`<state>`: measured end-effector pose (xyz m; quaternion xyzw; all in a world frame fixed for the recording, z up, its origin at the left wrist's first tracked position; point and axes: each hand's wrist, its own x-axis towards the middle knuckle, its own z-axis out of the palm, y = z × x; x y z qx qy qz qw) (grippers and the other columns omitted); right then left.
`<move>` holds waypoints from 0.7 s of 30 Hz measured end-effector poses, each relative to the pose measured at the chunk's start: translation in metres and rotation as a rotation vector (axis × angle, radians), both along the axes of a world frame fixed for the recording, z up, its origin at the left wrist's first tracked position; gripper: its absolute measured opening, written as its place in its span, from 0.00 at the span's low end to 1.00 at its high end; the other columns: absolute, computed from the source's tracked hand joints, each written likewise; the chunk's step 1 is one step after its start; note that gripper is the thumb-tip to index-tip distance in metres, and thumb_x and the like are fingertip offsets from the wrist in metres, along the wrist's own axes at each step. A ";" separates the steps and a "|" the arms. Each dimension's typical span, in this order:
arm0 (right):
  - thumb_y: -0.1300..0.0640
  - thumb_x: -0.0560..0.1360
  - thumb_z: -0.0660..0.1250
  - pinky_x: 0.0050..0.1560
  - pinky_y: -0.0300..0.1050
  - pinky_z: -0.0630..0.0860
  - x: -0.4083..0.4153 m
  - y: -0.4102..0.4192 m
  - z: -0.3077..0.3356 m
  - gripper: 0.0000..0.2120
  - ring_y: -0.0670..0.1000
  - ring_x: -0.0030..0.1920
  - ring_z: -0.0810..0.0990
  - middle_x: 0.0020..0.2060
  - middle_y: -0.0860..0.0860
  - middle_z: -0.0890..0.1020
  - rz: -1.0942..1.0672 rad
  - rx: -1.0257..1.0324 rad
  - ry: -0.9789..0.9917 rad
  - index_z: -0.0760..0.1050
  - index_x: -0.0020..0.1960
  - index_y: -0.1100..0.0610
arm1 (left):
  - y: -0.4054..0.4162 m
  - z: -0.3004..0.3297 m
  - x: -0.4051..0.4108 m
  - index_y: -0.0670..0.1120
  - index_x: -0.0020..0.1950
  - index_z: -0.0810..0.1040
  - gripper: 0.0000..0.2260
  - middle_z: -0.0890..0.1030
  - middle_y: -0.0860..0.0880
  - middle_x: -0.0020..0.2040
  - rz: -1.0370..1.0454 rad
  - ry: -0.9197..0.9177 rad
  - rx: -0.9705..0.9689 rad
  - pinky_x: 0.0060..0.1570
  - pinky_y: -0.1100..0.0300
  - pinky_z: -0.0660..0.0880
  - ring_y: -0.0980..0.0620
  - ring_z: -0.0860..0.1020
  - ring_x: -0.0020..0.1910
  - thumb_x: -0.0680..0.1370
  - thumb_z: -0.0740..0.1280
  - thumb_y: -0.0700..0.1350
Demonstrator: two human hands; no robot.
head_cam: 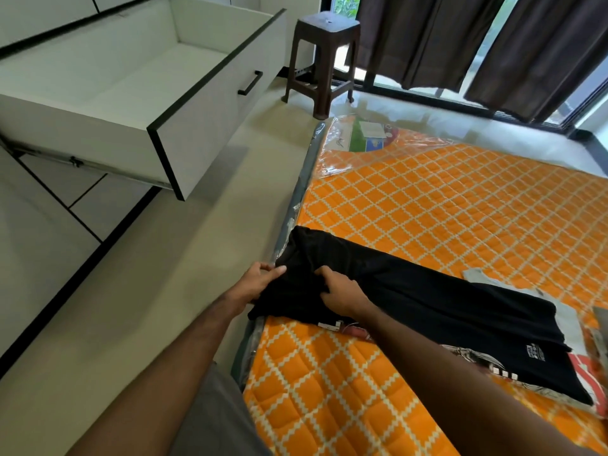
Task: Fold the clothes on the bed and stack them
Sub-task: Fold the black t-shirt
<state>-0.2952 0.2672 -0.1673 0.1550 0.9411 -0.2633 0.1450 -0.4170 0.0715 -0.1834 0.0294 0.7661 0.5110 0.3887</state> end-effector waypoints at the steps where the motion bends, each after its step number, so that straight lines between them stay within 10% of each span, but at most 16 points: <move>1: 0.61 0.78 0.64 0.57 0.47 0.77 -0.001 0.003 0.000 0.20 0.51 0.58 0.79 0.59 0.49 0.78 -0.081 -0.136 0.004 0.70 0.69 0.51 | -0.006 -0.002 0.001 0.48 0.60 0.72 0.21 0.80 0.50 0.53 -0.049 -0.009 -0.019 0.39 0.58 0.75 0.53 0.79 0.48 0.75 0.72 0.60; 3: 0.64 0.78 0.66 0.52 0.38 0.77 -0.001 0.010 0.003 0.16 0.50 0.55 0.80 0.55 0.48 0.80 -0.236 -0.427 0.061 0.76 0.64 0.52 | -0.014 -0.005 0.002 0.47 0.62 0.72 0.23 0.80 0.49 0.55 -0.109 0.010 -0.029 0.41 0.60 0.76 0.53 0.80 0.51 0.73 0.76 0.56; 7: 0.64 0.79 0.65 0.61 0.51 0.78 0.002 0.022 0.010 0.13 0.55 0.57 0.82 0.56 0.54 0.83 -0.462 -0.774 0.245 0.80 0.60 0.53 | -0.019 -0.017 -0.001 0.46 0.60 0.73 0.22 0.81 0.47 0.52 -0.157 0.212 -0.113 0.45 0.56 0.77 0.49 0.81 0.51 0.73 0.77 0.53; 10: 0.57 0.79 0.69 0.58 0.47 0.79 0.008 0.026 0.012 0.14 0.53 0.56 0.82 0.54 0.52 0.82 -0.387 -0.699 0.218 0.77 0.64 0.51 | -0.019 -0.018 0.004 0.48 0.63 0.69 0.23 0.79 0.49 0.47 -0.235 0.510 -0.270 0.43 0.53 0.77 0.49 0.80 0.45 0.75 0.74 0.53; 15: 0.47 0.75 0.74 0.55 0.37 0.76 0.019 0.024 0.018 0.26 0.45 0.55 0.81 0.55 0.46 0.81 0.015 -0.470 -0.057 0.72 0.71 0.49 | -0.005 -0.013 0.016 0.49 0.69 0.68 0.26 0.70 0.47 0.64 -0.360 0.837 -0.378 0.57 0.48 0.75 0.46 0.72 0.62 0.75 0.73 0.50; 21: 0.55 0.82 0.66 0.53 0.50 0.81 0.045 0.039 0.024 0.10 0.51 0.51 0.85 0.53 0.52 0.85 -0.214 -0.662 0.039 0.77 0.63 0.51 | 0.013 -0.002 0.027 0.49 0.68 0.71 0.20 0.71 0.47 0.64 -0.340 0.950 -0.443 0.57 0.49 0.72 0.46 0.71 0.61 0.77 0.68 0.50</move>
